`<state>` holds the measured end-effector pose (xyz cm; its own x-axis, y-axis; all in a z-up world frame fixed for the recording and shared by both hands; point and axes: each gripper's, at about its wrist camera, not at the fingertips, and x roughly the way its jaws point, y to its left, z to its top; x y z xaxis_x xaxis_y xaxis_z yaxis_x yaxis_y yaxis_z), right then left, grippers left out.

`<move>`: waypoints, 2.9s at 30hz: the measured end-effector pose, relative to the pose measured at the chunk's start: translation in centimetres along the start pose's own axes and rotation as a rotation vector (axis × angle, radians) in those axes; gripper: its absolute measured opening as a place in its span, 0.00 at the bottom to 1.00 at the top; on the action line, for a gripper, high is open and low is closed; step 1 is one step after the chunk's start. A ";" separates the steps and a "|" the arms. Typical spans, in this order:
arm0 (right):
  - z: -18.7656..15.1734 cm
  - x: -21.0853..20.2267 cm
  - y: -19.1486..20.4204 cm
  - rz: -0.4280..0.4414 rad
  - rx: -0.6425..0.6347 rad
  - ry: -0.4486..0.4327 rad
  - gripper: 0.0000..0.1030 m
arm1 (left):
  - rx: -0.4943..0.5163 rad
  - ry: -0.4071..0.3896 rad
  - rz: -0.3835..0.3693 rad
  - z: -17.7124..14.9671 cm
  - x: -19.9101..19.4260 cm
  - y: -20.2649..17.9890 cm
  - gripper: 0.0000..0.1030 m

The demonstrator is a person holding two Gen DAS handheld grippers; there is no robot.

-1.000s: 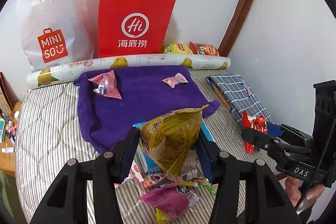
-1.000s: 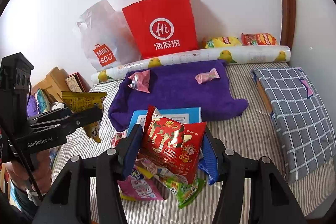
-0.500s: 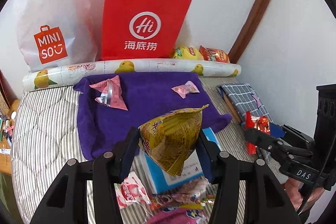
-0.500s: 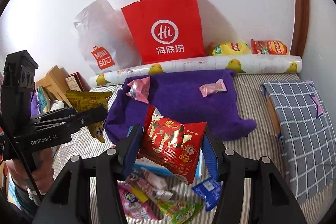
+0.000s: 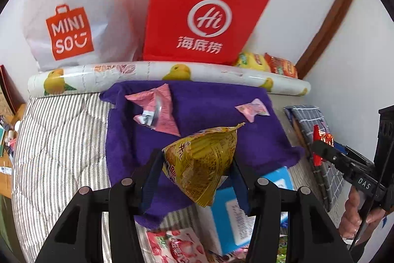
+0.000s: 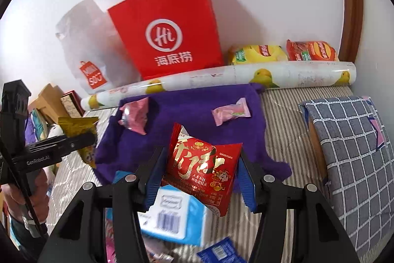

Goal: Organize snacks
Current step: 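Carry the red packet and yellow bag in both tools over the purple towel, then open the right tool to drop the red packet while the left tool releases the yellow bag, then withdraw both open tools from the purple towel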

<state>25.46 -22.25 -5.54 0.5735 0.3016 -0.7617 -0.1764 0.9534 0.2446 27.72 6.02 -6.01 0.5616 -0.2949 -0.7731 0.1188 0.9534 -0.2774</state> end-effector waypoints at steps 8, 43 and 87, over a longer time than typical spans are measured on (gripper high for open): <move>0.9 3.9 -1.2 -0.010 -0.011 0.040 0.53 | -0.034 0.038 0.024 0.5 2.7 1.8 0.50; 1.6 13.5 -1.9 -0.044 -0.083 0.230 0.65 | -0.020 0.156 0.078 1.0 9.9 2.1 0.50; -12.3 -4.2 -3.4 -0.118 0.023 0.099 0.77 | -0.052 0.012 0.105 -11.0 -6.9 1.4 0.72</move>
<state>13.75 -26.67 -10.54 0.5077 0.1875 -0.8409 -0.0936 0.9823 0.1625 15.00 8.67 -7.29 0.5588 -0.1947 -0.8061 0.0173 0.9746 -0.2233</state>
